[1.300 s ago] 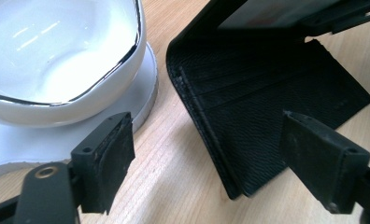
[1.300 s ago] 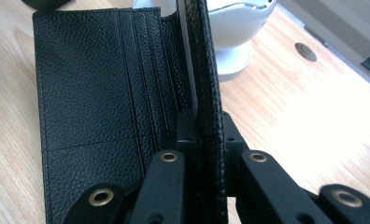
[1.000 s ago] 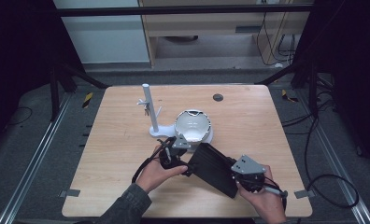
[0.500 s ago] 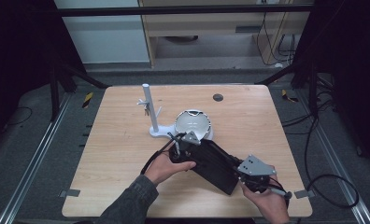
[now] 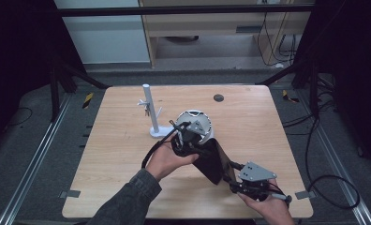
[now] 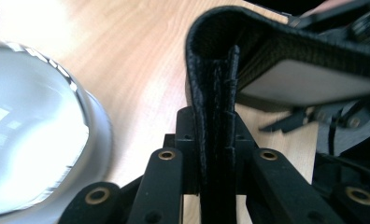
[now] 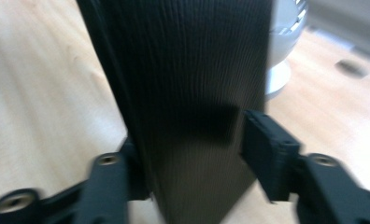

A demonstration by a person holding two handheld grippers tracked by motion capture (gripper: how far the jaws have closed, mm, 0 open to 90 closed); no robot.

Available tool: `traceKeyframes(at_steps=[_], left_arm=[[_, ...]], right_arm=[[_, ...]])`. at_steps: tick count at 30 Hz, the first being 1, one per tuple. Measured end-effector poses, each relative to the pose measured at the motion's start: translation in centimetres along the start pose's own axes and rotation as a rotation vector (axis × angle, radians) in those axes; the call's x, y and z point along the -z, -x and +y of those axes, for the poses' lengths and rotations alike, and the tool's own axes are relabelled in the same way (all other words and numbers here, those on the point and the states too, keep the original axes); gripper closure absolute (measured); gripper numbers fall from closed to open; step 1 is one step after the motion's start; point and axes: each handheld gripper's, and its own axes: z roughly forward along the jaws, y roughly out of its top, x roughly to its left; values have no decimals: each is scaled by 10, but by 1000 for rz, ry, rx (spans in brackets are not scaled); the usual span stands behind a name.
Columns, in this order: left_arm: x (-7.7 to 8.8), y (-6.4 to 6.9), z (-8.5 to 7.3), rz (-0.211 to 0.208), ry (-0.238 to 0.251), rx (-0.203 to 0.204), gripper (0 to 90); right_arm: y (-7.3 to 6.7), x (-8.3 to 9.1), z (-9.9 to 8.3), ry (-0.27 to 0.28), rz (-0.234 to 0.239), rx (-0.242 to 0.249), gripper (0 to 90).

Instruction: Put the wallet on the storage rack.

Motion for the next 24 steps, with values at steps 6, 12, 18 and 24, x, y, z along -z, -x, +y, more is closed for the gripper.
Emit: traceKeyframes(at_steps=[6,12,18,24], left_arm=[[31,-3,20,59,7,-18,795],[49,-10,31,103,6,-22,795],[63,-26,38,126,63,24,795],[71,-34,46,150,90,46,796]], right_arm=[[6,-7,-13,-48,-20,-59,234],[27,-13,-24,-87,-116,-223,156],[48,-22,-42,-177,-192,-342,81],[50,-24,-45,-203,-214,-364,74]])
